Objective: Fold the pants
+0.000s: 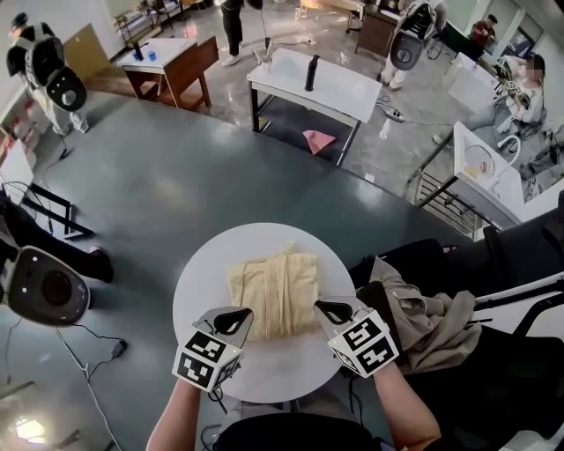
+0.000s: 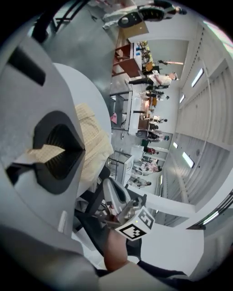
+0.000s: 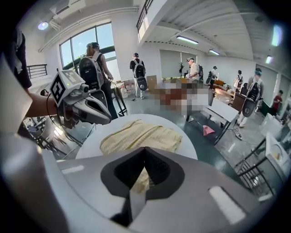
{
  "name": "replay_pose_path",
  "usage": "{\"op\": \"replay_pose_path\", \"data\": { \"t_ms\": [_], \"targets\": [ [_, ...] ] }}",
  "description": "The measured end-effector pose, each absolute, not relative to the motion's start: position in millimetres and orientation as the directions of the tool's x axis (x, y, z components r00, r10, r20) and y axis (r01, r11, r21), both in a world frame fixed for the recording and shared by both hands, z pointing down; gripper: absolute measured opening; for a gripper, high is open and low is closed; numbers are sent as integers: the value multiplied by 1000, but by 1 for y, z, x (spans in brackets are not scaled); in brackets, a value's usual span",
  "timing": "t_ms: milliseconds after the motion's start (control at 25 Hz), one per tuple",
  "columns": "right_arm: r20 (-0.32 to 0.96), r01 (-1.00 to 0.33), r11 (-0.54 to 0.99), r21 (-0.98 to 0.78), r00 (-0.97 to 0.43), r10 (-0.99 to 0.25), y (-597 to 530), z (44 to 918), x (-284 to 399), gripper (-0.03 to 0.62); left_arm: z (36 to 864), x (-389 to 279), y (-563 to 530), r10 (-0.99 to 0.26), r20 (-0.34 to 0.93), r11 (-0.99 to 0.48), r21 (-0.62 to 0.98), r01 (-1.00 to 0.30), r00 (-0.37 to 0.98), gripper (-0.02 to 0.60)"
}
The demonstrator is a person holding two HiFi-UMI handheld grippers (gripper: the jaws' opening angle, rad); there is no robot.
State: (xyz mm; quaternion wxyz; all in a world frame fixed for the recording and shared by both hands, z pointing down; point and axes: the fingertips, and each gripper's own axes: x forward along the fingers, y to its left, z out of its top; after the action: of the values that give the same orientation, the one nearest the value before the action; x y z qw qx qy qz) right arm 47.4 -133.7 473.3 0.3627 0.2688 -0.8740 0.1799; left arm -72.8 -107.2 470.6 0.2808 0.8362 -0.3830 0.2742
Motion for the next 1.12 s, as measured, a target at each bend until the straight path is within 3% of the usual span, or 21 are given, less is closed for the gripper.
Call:
{"op": "replay_pose_path", "data": {
  "t_ms": [280, 560, 1120],
  "targets": [
    [741, -646, 757, -103, -557, -374, -79, 473, 67, 0, 462, -57, -60, -583, 629, -472, 251, -845, 514, 2],
    [716, -723, 666, -181, -561, -415, -43, 478, 87, -2, 479, -47, -19, -551, 664, -435, 288, -853, 505, 2],
    [699, -681, 704, -201, -603, -384, -25, 461, 72, -2, 454, -40, -12, -578, 583, -444, 362, -820, 571, 2]
  ]
}}
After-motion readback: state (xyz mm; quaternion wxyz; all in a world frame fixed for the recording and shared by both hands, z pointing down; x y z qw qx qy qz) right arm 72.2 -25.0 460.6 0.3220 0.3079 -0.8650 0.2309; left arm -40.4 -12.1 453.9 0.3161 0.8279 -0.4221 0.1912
